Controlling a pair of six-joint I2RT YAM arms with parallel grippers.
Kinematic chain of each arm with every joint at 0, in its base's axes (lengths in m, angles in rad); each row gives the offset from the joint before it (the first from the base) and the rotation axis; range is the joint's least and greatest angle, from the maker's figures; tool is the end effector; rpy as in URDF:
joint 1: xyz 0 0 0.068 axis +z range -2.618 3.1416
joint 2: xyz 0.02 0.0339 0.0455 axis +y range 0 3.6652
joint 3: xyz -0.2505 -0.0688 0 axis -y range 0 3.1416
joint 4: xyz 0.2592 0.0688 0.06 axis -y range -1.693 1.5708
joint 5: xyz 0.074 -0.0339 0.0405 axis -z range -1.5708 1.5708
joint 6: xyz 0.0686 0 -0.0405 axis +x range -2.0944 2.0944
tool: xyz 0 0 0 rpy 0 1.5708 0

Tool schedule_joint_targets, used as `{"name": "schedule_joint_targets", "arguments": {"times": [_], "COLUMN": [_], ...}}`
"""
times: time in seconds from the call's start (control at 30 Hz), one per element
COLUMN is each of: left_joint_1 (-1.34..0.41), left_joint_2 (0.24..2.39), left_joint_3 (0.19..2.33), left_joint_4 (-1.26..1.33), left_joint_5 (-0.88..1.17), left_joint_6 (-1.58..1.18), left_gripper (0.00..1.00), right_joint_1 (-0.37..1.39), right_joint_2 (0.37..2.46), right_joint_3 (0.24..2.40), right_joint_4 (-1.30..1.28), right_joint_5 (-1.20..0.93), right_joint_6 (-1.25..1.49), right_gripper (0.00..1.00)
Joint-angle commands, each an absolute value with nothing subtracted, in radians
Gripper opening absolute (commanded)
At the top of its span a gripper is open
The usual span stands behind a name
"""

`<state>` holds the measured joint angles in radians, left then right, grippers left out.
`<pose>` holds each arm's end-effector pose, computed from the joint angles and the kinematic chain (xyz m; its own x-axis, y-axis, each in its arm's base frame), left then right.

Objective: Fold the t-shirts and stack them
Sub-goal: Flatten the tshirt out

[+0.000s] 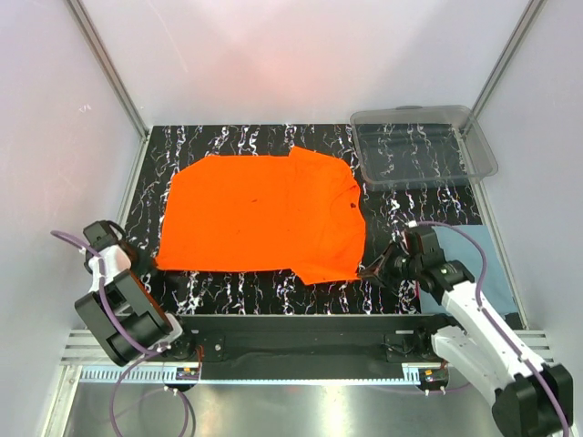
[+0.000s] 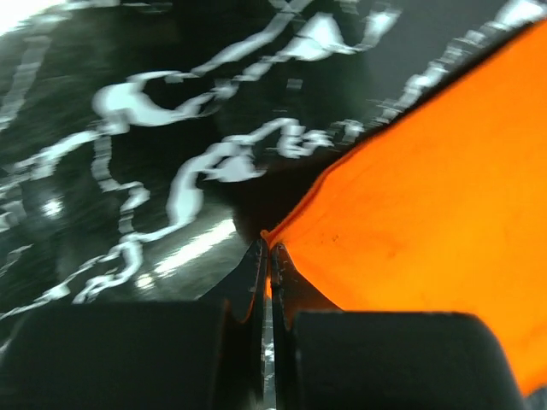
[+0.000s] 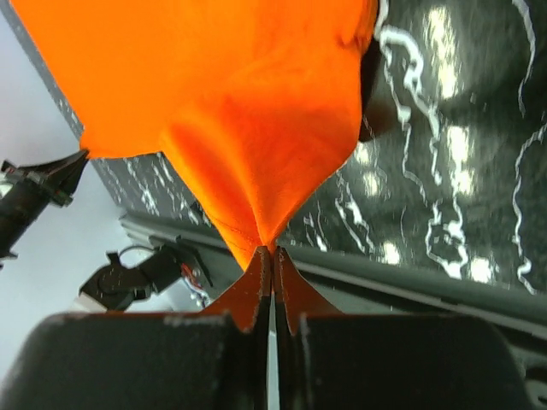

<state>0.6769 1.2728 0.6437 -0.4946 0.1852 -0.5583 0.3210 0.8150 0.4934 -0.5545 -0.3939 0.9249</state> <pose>0.2047 0.1483 0.1214 -0.3029 -0.9114 -0.2787 -0.8419 0.3929 -0.3699 0.1824 0.0884 0.1653 -0.8576 0.4919 -0.1499 0.2665 0.6743 0.6887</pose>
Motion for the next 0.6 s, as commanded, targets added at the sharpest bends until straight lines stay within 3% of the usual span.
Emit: {"name": "schedule_joint_targets", "arguments": {"times": [0.0, 0.17, 0.57], "left_joint_1": [0.689, 0.695, 0.695], "left_joint_2": [1.255, 1.288, 1.213], "left_joint_3": [0.635, 0.638, 0.657], "left_joint_4": [-0.52, -0.551, -0.644], "left_joint_5": [0.02, -0.04, -0.255], "left_joint_6": [-0.6, -0.609, -0.626], "left_gripper": [0.0, 0.0, 0.0], "right_joint_1": [0.333, 0.334, 0.334], "right_joint_2": [0.741, 0.652, 0.695], "right_joint_3": [0.471, 0.427, 0.41], "right_joint_4": [-0.69, -0.77, -0.822], "right_joint_5": [-0.44, -0.454, -0.483], "right_joint_6": [0.942, 0.949, 0.904], "right_gripper": [0.0, 0.0, 0.0]}}
